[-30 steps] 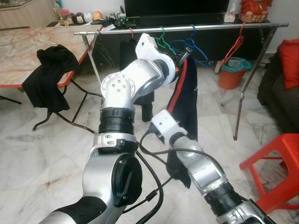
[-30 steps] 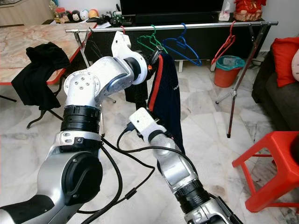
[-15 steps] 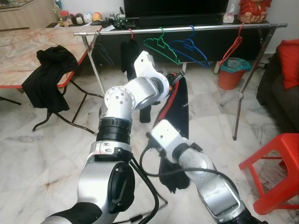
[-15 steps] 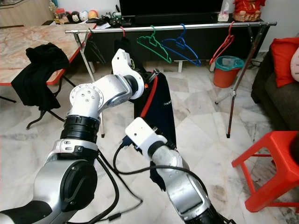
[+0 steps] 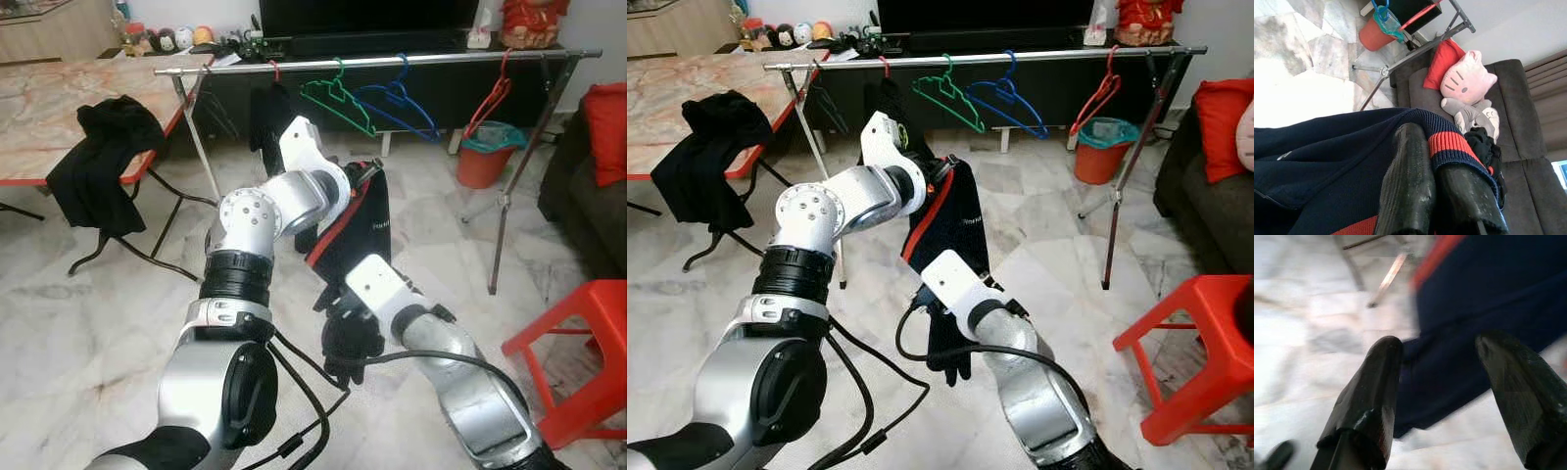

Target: Hang hanger

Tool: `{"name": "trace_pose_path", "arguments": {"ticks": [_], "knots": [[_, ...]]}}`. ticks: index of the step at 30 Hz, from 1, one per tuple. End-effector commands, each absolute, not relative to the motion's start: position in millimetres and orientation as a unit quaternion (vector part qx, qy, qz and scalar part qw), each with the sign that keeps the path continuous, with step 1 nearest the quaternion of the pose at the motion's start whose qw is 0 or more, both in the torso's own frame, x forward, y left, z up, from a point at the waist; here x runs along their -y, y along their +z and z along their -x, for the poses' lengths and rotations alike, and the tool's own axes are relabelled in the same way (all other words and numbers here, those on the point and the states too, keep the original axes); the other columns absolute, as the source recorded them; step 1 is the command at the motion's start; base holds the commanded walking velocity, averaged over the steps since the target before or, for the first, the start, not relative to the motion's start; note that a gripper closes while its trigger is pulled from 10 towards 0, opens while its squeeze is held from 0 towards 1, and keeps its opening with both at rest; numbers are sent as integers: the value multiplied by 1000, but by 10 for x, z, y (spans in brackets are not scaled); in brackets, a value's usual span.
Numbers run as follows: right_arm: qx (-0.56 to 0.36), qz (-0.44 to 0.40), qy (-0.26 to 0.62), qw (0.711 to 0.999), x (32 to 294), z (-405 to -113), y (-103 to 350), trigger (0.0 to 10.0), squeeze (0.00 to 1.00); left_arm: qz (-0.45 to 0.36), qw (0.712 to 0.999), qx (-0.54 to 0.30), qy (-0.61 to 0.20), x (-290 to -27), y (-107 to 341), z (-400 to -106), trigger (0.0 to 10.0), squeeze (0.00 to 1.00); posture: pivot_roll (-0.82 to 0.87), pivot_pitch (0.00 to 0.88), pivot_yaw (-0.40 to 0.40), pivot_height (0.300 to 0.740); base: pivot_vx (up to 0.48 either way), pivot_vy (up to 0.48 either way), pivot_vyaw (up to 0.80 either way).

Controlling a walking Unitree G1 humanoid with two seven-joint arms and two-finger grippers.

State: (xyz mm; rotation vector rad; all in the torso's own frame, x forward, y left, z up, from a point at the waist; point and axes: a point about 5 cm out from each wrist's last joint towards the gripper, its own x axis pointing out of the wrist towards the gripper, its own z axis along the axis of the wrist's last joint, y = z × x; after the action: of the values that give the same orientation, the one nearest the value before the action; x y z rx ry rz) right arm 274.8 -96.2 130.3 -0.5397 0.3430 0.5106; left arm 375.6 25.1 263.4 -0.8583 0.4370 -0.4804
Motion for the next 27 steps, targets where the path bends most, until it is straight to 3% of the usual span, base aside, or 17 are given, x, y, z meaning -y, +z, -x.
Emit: {"name": "trace_pose_path", "arguments": {"ticks": [1, 6, 11, 21, 27], "knots": [[-180, 256, 299, 901, 841, -2695, 1265, 10000, 0, 410, 860, -189, -238, -260, 2737, -3752, 0, 0, -144, 0, 85, 740, 0, 0, 0], [-217, 284, 300, 884, 844, -2737, 1120, 10000, 0, 412, 855, -181, -256, -208, 2830, -3721, 0, 0, -138, 0, 84, 740, 0, 0, 0], [-229, 286, 264, 892, 921, -2852, 1089, 10000, 0, 411, 853, -178, -269, -182, 2881, -3691, 0, 0, -135, 0, 84, 740, 0, 0, 0], [-223, 327, 144, 907, 1413, -3000, 1192, 10000, 0, 405, 853, -184, -272, -224, 2833, -3670, 0, 0, -137, 0, 81, 740, 0, 0, 0], [-213, 336, 112, 911, 1563, -3057, 1221, 10000, 0, 394, 855, -193, -275, -247, 2793, -3625, 0, 0, -128, 0, 83, 740, 0, 0, 0]]}}
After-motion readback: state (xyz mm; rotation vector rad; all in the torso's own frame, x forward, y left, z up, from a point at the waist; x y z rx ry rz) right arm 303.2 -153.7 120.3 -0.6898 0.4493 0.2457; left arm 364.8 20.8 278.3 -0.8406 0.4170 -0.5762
